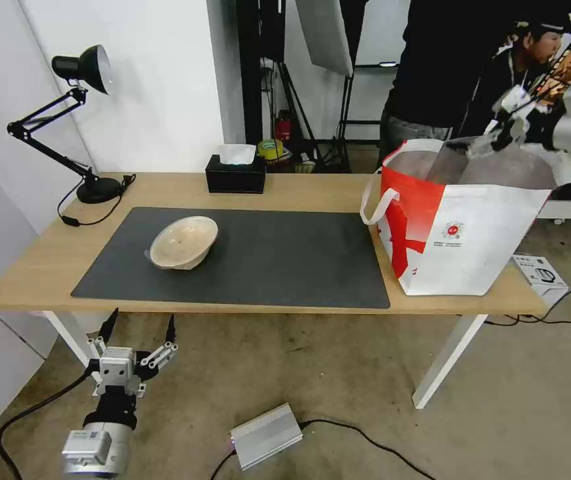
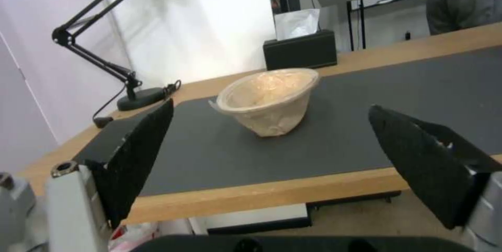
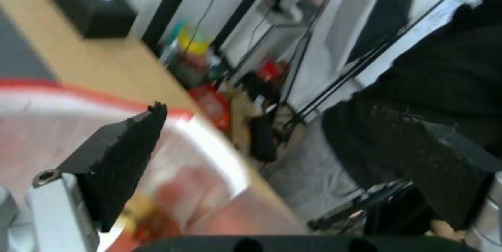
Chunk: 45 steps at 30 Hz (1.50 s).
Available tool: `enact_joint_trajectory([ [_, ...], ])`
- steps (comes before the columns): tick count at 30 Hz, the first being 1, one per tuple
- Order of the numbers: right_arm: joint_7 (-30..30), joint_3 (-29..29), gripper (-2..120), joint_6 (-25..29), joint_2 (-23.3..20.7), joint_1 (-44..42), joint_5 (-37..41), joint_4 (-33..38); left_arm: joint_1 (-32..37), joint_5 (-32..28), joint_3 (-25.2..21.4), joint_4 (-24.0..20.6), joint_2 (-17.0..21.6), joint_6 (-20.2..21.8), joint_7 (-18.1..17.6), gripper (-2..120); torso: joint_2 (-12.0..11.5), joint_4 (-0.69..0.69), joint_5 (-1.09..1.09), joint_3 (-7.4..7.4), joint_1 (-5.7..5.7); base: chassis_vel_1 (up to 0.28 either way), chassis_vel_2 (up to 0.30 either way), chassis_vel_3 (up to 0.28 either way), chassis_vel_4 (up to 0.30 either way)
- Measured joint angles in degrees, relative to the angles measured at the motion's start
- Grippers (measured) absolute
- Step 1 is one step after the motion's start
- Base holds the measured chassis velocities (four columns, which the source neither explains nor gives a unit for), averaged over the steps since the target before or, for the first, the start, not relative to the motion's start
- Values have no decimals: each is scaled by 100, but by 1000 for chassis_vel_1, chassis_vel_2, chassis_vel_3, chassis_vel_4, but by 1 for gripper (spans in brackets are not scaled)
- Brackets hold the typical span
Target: Pick up the trash from the table and place it into the takeout bag.
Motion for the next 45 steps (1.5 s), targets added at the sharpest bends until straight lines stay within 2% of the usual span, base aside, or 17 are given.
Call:
enact_joint_trajectory([
  [7, 885, 159, 100, 18, 155, 106, 374, 273, 15, -2, -23, -11, 21, 2, 0, 100, -1, 0, 1, 0, 0, 0, 0, 0, 0],
  [11, 1761, 591, 100, -213, 139, -124, 1154, 1016, 15, -8, -26, -12, 22, 3, 0, 100, 0, 1, -1, 0, 0, 0, 0, 0, 0],
  [12, 1761, 591, 100, -213, 139, -124, 1154, 1016, 15, -8, -26, -12, 22, 3, 0, 100, 0, 1, -1, 0, 0, 0, 0, 0, 0],
  [14, 2423, 1001, 100, -366, 66, -518, 1804, 1613, 12, -9, -23, -11, 17, 5, 0, 100, 0, 0, 0, 0, 0, 0, 0, 0, 0],
  [15, 2423, 1001, 100, -366, 66, -518, 1804, 1613, 12, -9, -23, -11, 17, 5, 0, 100, 0, 0, 0, 0, 0, 0, 0, 0, 0],
  [17, 2903, 1446, 100, -463, -30, -994, 2176, 2165, 9, -10, -26, 1, 16, 7, 0, 100, 0, 0, 0, 0, 0, 0, 0, 0, 0],
  [22, 3549, 2061, 100, -467, -353, -1734, 2348, 2989, 13, -13, -39, 24, -3, 7, -2, 100, 0, 0, -1, 0, 0, 0, 0, 0, 0],
  [26, 3956, 2271, 100, -456, -531, -2056, 2353, 3297, 1, -14, -38, 45, -29, 7, -3, 100, 0, -2, 1, 0, 0, 0, 0, 0, 0],
  [28, 4532, 2816, 100, -387, -737, -2724, 2306, 3673, -26, -15, -33, 89, -64, -4, -4, 100, 0, -1, -1, -1, 0, 0, 0, 0, 0],
  [29, 4532, 2816, 100, -387, -737, -2724, 2306, 3673, -26, -15, -33, 89, -64, -4, -4, 100, 0, -1, -1, -1, 0, 0, 0, 0, 0],
  [32, 4950, 3649, 100, -198, -805, -3805, 1982, 3998, -31, -14, -37, 120, -74, -21, -5, 100, 0, 0, 0, -1, 0, 0, 0, 0, 0],
  [33, 4950, 3649, 100, -198, -805, -3805, 1982, 3998, -31, -14, -37, 120, -74, -21, -5, 100, 0, 0, 0, -1, 0, 0, 0, 0, 0],
  [35, 5060, 4036, 100, -147, -767, -4392, 1830, 4196, -25, -14, -53, 120, -99, -26, -6, 100, 0, -2, 1, -1, 0, 0, 0, 0, 0],
  [37, 5167, 4175, 100, -86, -695, -4721, 1714, 4317, -3, -12, -80, 114, -140, -37, -7, 100, 0, -2, 0, -1, 0, 0, 0, 0, 0],
  [40, 5329, 4734, 100, 48, -371, -5816, 1447, 4733, 45, -5, -163, 74, -246, -81, -12, 100, 0, 3, 3, 1, 0, 0, 0, 0, 0],
  [41, 5329, 4734, 100, 48, -371, -5816, 1447, 4733, 45, -5, -163, 74, -246, -81, -12, 100, 0, 3, 3, 1, 0, 0, 0, 0, 0],
  [45, 5392, 5641, 100, 209, 87, -7161, 1060, 5208, 37, 7, -163, 61, -278, -83, -14, 100, 0, -1, 1, 0, -1, 0, 0, 0, 0],
])
